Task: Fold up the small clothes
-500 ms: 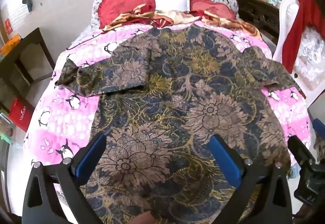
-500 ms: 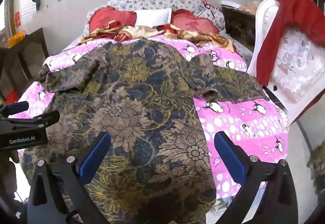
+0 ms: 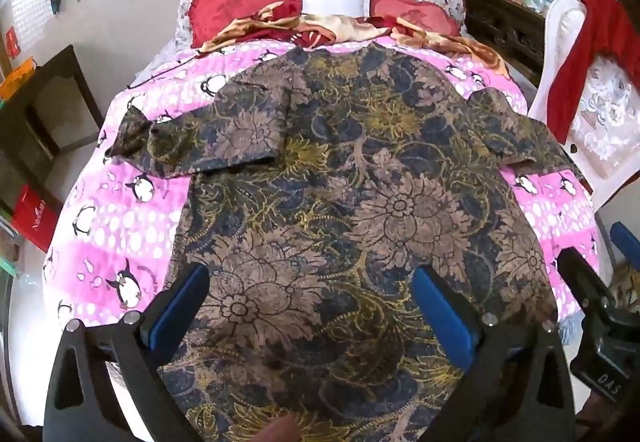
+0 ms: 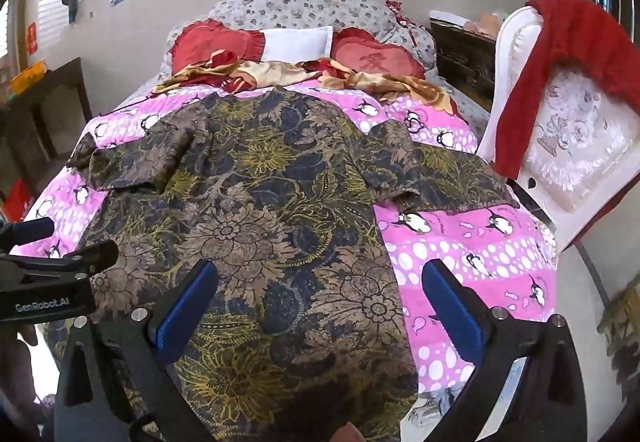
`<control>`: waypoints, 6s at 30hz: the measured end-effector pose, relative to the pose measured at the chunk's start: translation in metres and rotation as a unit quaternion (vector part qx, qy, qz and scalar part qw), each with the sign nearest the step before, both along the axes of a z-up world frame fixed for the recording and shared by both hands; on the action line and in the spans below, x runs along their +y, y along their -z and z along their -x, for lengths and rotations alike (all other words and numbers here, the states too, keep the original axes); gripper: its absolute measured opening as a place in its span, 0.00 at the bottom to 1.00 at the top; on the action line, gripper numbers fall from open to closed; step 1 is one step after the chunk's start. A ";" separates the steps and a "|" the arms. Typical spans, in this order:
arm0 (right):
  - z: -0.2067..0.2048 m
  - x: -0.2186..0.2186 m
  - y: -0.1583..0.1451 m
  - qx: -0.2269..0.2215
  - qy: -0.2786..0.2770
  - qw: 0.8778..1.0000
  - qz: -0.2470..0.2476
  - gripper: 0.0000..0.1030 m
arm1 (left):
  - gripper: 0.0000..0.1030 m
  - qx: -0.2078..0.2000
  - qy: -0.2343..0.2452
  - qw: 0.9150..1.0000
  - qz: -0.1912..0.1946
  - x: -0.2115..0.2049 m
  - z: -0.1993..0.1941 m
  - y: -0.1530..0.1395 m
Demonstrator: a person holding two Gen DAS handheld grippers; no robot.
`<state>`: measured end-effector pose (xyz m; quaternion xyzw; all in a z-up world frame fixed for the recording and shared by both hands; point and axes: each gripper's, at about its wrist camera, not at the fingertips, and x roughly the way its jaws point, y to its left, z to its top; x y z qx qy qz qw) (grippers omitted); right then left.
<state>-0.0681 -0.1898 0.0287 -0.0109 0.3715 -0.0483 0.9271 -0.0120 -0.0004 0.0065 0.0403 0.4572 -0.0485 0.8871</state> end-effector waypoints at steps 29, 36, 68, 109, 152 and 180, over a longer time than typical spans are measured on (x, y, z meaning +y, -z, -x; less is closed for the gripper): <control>-0.003 -0.022 0.009 0.004 0.049 0.999 0.016 1.00 | 1.00 0.033 0.009 0.998 0.046 0.001 -0.014 0.009; -0.005 -0.020 0.008 0.004 0.051 0.999 0.020 1.00 | 1.00 0.034 0.013 0.998 0.045 -0.001 -0.012 0.014; -0.012 -0.020 0.013 0.017 0.066 0.996 0.060 1.00 | 1.00 0.053 0.041 0.998 0.018 -0.037 -0.006 0.039; -0.063 -0.016 0.054 0.045 0.060 0.995 0.062 1.00 | 1.00 -0.004 0.044 0.998 0.043 0.035 -0.040 0.057; -0.145 0.001 0.135 0.106 0.001 0.994 -0.010 1.00 | 1.00 -0.014 0.019 1.000 0.017 0.103 -0.096 0.057; -0.140 0.004 0.138 0.087 0.001 0.996 -0.002 1.00 | 0.05 0.046 -0.137 0.972 0.183 0.294 -0.225 0.063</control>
